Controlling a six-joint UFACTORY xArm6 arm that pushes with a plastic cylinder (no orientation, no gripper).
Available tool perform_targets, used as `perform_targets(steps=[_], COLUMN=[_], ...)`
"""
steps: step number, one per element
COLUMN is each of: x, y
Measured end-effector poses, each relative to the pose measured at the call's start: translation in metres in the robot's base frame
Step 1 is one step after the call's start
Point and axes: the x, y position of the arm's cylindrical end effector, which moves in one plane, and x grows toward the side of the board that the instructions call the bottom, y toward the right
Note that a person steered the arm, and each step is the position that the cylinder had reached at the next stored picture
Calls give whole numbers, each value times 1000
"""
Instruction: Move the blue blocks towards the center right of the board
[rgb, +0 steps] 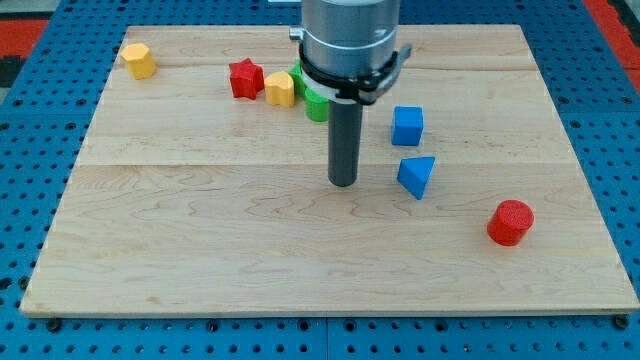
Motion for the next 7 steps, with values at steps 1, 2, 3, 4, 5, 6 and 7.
perform_targets(steps=[1, 2, 3, 4, 5, 6, 7], x=[0, 0, 0, -22, -68, -85, -94], y=[76, 122, 76, -4, 27, 51, 29])
